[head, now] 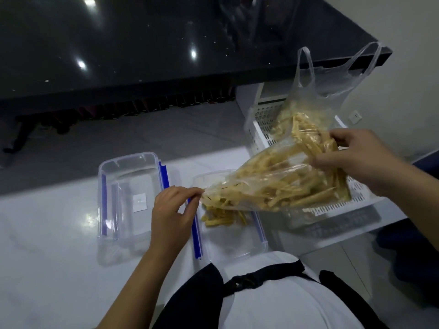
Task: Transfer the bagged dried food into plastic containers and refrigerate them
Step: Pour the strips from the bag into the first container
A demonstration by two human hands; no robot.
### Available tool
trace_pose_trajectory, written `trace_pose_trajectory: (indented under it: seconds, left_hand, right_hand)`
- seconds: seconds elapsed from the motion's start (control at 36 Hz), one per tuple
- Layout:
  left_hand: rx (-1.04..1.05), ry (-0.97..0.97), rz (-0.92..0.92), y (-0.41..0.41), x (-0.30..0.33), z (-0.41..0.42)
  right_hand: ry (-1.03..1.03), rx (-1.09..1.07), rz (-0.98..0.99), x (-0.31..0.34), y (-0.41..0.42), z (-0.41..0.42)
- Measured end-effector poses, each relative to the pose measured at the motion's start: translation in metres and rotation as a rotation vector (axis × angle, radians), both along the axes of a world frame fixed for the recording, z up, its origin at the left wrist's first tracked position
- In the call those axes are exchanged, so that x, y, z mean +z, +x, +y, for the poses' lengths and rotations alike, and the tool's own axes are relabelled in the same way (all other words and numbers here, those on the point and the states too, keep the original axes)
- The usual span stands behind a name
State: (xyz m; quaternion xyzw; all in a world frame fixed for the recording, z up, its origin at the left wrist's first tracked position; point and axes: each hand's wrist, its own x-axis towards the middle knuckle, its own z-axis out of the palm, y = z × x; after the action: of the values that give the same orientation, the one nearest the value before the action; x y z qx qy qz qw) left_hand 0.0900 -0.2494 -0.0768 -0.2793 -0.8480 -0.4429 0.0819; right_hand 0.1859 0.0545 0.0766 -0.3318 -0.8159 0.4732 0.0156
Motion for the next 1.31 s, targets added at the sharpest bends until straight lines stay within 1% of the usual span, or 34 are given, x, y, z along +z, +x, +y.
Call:
trace_pose_trajectory:
  seconds: [0.08, 0.17, 0.22, 0.28, 0.33, 0.42, 0.47, 0.53, 0.58, 0.69, 0.75, 0.81, 0.92, 1.0, 1.08, 1.14, 1.19, 1.25, 1.31]
  left_hand:
    - [-0.004, 0.005, 0.005, -0.002, 0.001, 0.000]
    - [-0.021, 0.014, 0.044, -0.001, 0.005, 0.000]
    - [0.000, 0.022, 0.016, -0.002, 0.006, 0.001]
    - [0.017, 0.021, -0.026, -0.001, 0.004, 0.001]
    - [0.006, 0.024, -0.027, 0.001, 0.002, 0.000]
    - [-0.014, 0.037, 0.008, 0.004, 0.005, -0.001]
    - [-0.019, 0.034, -0.015, 0.004, 0.006, -0.001]
    - [-0.032, 0.016, -0.052, 0.005, 0.004, -0.004]
    - [-0.051, -0.007, -0.044, 0.007, 0.002, -0.005]
    - [-0.046, 0.003, -0.040, 0.009, 0.000, -0.004]
    - [-0.023, 0.018, -0.079, 0.010, -0.001, -0.005]
    - [-0.026, 0.032, -0.075, 0.012, 0.001, -0.005]
    - [-0.032, 0.063, -0.042, 0.015, 0.005, -0.005]
    - [-0.021, 0.051, -0.095, 0.014, 0.000, -0.006]
    - [-0.043, 0.078, -0.033, 0.020, 0.006, -0.005]
    - [-0.037, 0.105, 0.020, 0.022, 0.013, -0.004]
    - [-0.022, 0.087, 0.022, 0.020, 0.011, -0.005]
    - [-0.020, 0.050, -0.027, 0.015, 0.004, -0.006]
    - [-0.045, 0.032, -0.055, 0.015, -0.002, -0.007]
  right_hand:
    - [0.004, 0.043, -0.055, -0.003, -0.002, -0.006]
    - [-0.006, 0.010, -0.023, 0.000, -0.002, -0.001]
    - [-0.045, -0.003, 0.005, 0.005, -0.003, 0.004]
    - [-0.035, 0.021, -0.046, 0.005, -0.004, 0.001]
    - [-0.029, 0.039, -0.067, 0.003, -0.004, -0.002]
    - [-0.033, 0.019, 0.018, 0.007, -0.002, 0.000]
    - [-0.058, 0.018, 0.035, 0.008, -0.002, 0.003]
    - [-0.051, 0.038, -0.020, 0.002, -0.002, 0.001]
    - [-0.021, 0.039, -0.058, -0.003, 0.000, -0.001]
    - [-0.036, 0.020, 0.002, 0.002, 0.001, -0.002]
    - [-0.041, 0.038, -0.006, 0.003, -0.001, -0.005]
    - [-0.019, 0.062, -0.022, 0.001, 0.000, -0.009]
    - [-0.073, 0.045, 0.085, 0.010, 0.003, -0.006]
    - [-0.067, 0.063, 0.042, 0.010, 0.000, -0.004]
    - [-0.056, 0.055, 0.020, 0.014, 0.002, -0.003]
    - [-0.088, 0.047, 0.085, 0.023, 0.004, 0.002]
    - [-0.124, 0.068, 0.122, 0.029, 0.002, 0.005]
    - [-0.115, 0.089, 0.074, 0.024, -0.001, 0.003]
    - [-0.050, 0.112, -0.003, 0.015, -0.005, -0.003]
